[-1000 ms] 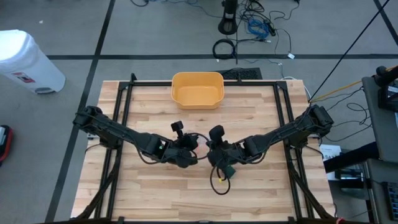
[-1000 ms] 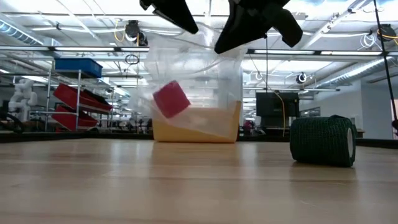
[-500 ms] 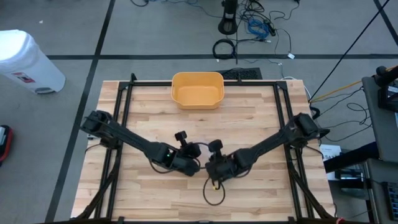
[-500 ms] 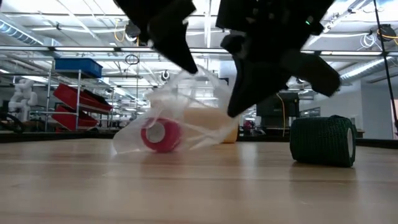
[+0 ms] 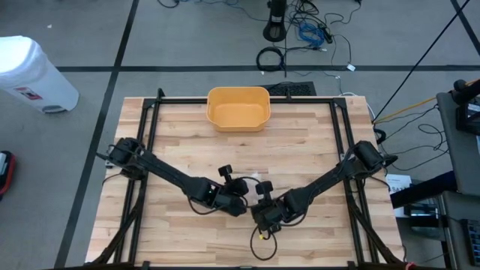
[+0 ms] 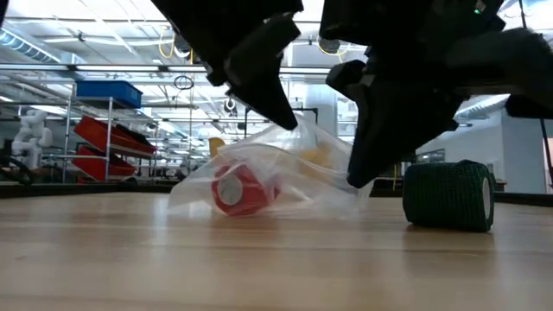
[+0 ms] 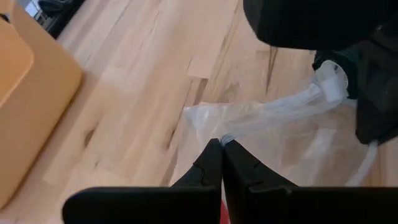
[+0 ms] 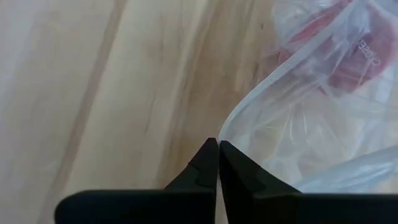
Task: Roll bandage
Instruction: Open the transparent zip bag containing the rolled red bandage, then put the rolled green bandage into the transparent zip bag
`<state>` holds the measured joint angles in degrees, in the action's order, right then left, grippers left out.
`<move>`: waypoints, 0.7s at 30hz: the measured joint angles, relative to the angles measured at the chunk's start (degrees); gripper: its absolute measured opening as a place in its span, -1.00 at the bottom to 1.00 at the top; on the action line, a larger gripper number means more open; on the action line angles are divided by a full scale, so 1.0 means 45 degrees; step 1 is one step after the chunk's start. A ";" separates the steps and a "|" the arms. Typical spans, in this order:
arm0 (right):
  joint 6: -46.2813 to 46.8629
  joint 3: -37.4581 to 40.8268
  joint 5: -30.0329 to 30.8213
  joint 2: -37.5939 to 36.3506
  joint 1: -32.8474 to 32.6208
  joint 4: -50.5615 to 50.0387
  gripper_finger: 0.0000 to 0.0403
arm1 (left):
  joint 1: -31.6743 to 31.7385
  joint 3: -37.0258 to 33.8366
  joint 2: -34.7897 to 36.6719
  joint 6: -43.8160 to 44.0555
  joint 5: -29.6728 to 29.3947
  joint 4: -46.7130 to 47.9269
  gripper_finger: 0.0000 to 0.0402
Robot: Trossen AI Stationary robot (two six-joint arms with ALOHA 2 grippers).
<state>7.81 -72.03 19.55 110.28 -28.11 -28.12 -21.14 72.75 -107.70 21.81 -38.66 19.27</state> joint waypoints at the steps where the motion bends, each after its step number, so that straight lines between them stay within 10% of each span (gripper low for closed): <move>1: 0.0089 0.0000 -0.0084 0.0000 -0.0036 0.0026 -1.00 | 0.0003 0.0000 -0.0095 -0.0005 0.0061 -0.0091 -1.00; 13: 0.1370 0.0010 0.1008 -0.0020 -0.0458 0.0074 -0.96 | -0.0094 -0.0005 -0.0097 -0.0040 -0.0040 0.0157 -1.00; 21: 0.1846 0.0019 0.2994 -0.1105 -0.0746 0.0089 -0.52 | -0.0084 -0.0010 -0.0023 0.0086 -0.0264 0.0236 -1.00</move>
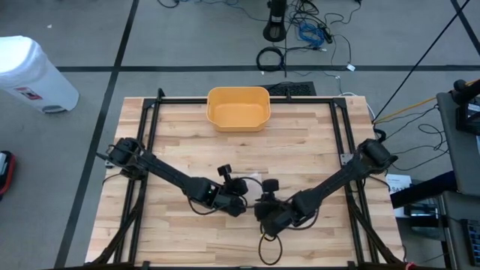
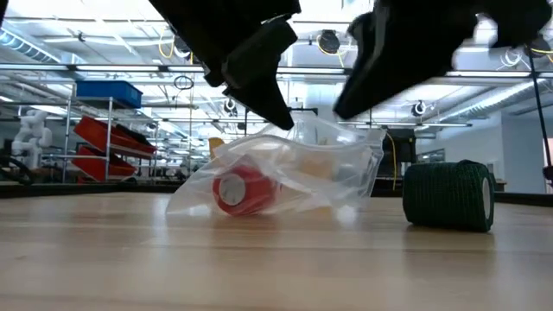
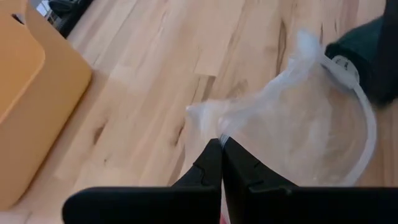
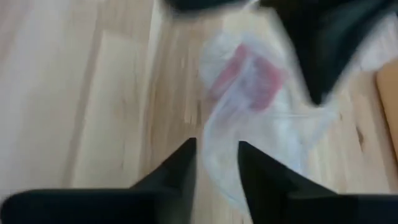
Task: Roll bandage
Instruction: Put the rolled green bandage into the transparent zip bag
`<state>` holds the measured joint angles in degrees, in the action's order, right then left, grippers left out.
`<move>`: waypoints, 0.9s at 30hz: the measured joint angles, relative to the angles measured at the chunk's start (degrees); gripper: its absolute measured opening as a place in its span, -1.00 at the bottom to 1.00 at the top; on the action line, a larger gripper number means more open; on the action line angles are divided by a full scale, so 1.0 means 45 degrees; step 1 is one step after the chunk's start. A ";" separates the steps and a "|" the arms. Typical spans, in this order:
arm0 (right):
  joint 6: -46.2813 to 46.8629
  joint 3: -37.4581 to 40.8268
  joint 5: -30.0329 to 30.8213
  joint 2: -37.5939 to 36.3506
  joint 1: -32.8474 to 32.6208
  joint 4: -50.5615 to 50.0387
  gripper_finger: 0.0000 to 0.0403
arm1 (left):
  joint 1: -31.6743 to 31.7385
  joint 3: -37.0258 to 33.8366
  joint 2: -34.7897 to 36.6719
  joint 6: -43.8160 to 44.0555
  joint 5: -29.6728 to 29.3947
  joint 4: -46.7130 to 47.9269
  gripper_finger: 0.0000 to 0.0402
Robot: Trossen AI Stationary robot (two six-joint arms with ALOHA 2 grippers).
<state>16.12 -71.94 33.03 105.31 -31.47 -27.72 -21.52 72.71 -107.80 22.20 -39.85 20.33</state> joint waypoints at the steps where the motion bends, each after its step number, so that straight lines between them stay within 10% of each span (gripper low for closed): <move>1: 0.0302 0.0000 0.0010 -0.0237 -0.0040 -0.0055 -0.44 | 0.0000 0.0000 -0.0030 0.0005 0.0031 0.0003 -1.00; 9: 0.4158 0.0002 -0.0057 -0.0978 -0.1240 -0.3730 0.03 | 0.0000 0.0000 -0.0051 -0.0022 0.0178 -0.0058 -1.00; 27: 0.8996 0.3379 0.2558 -0.0323 -0.4363 -0.2849 -0.10 | 0.0015 0.0000 -0.0051 -0.0146 0.0469 -0.0033 -1.00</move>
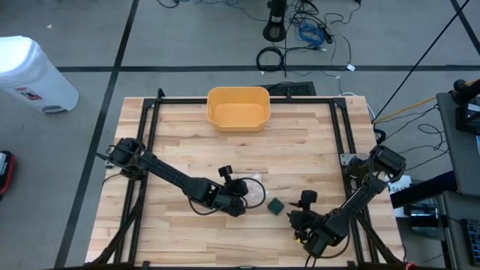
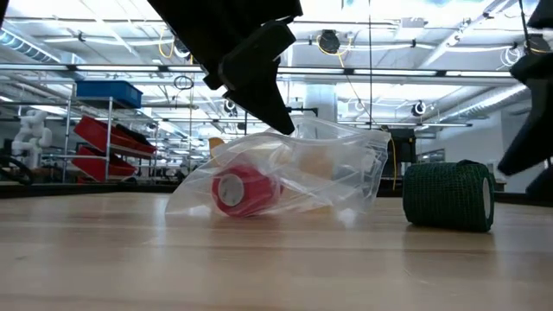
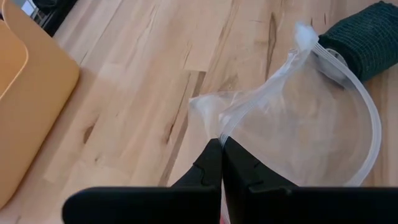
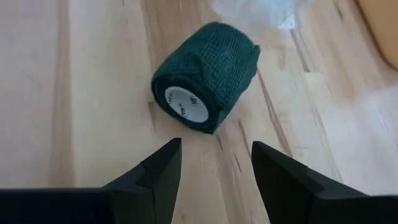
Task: Roll bandage
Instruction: Put the rolled green bandage into the transparent zip bag
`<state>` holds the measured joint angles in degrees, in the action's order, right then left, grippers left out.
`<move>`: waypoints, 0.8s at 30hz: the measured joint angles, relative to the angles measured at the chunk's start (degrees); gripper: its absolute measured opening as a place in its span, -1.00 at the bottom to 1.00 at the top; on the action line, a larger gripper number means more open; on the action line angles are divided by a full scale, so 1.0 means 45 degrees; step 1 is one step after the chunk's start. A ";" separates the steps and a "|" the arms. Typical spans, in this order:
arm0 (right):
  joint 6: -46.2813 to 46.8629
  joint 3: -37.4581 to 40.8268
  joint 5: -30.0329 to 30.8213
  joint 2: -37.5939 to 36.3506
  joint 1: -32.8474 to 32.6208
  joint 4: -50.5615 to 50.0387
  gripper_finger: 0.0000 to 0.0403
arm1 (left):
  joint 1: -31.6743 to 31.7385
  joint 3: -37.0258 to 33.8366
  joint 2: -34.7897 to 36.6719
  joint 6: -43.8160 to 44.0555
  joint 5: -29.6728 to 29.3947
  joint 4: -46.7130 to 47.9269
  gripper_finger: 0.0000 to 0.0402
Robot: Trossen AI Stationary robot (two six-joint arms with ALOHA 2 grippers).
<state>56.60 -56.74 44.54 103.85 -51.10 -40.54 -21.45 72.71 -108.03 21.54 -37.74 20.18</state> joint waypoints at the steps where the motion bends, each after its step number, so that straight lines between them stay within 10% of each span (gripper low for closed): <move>1: 0.0002 0.0150 0.0182 0.0069 -0.0002 0.0221 -0.10 | 0.0013 0.0000 0.0000 -0.0144 0.0004 0.0000 -1.00; 24: -0.5309 0.0823 0.1393 0.0194 0.1377 0.3023 -0.28 | 0.0243 0.0000 0.0000 -0.0211 0.0015 -0.0024 -1.00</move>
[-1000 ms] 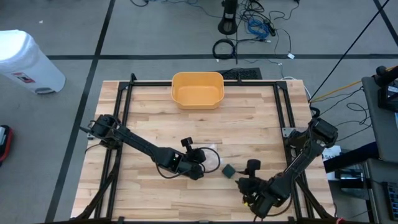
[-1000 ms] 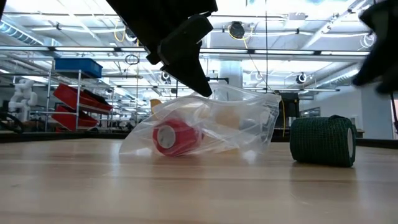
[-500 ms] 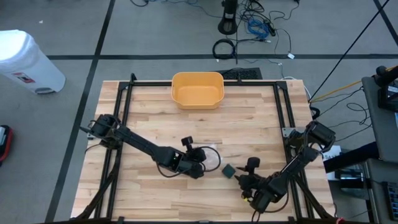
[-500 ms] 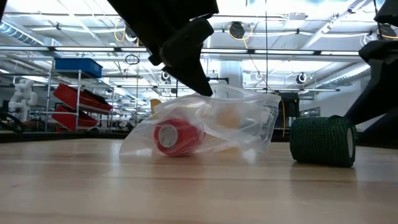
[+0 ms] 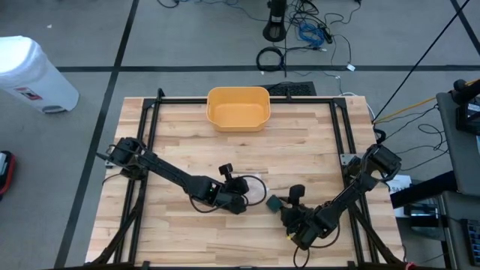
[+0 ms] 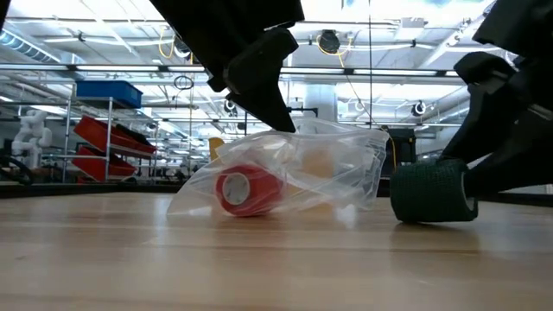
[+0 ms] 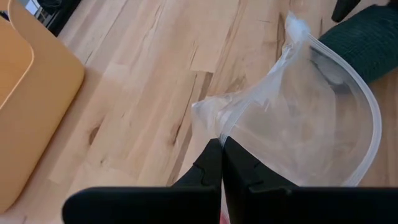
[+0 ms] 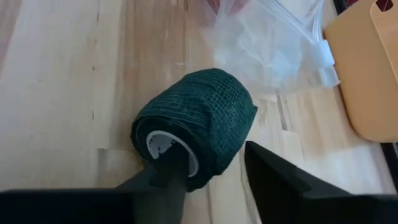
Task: Roll bandage
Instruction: Put the rolled green bandage into the transparent zip bag
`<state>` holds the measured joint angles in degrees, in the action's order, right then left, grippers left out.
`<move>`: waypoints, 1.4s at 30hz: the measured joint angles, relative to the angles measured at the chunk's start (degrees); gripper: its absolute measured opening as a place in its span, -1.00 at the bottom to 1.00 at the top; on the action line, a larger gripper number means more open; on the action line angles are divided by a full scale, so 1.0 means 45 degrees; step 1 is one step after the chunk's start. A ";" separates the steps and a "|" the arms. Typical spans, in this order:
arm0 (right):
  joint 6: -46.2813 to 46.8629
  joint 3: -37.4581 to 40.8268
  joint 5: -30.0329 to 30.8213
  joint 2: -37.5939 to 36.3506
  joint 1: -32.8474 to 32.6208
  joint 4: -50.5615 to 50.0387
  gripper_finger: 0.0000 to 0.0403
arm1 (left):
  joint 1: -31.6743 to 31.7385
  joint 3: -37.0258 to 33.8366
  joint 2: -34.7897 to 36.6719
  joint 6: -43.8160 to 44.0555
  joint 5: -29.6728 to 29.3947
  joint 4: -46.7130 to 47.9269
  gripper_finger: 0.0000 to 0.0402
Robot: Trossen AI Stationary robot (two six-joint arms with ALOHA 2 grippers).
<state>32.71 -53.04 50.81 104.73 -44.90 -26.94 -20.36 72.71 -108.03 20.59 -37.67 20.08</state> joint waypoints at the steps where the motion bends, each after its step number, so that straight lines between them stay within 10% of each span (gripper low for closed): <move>1: -0.0161 0.0000 -0.0010 0.0000 0.0059 0.0009 -0.34 | 0.0000 0.0000 0.0000 0.0002 0.0022 0.0005 -1.00; 8: -0.1216 -0.0038 0.0222 -0.0005 0.0246 0.0130 -0.93 | 0.0000 0.0000 0.0000 -0.0003 0.0228 -0.0003 -1.00; 19: -0.2760 -0.2926 0.0614 -0.0651 0.0342 -0.1523 -0.98 | 0.0010 0.0000 0.0000 -0.0012 0.0291 -0.0033 -1.00; 42: -0.4521 -0.3031 -0.1154 -0.0260 0.2847 -0.1355 -1.00 | 0.0068 0.1202 0.0243 -0.0372 0.2561 -0.0705 -1.00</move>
<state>12.37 -66.67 45.61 103.56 -32.10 -33.04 -20.06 78.12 -106.94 18.92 -26.15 16.90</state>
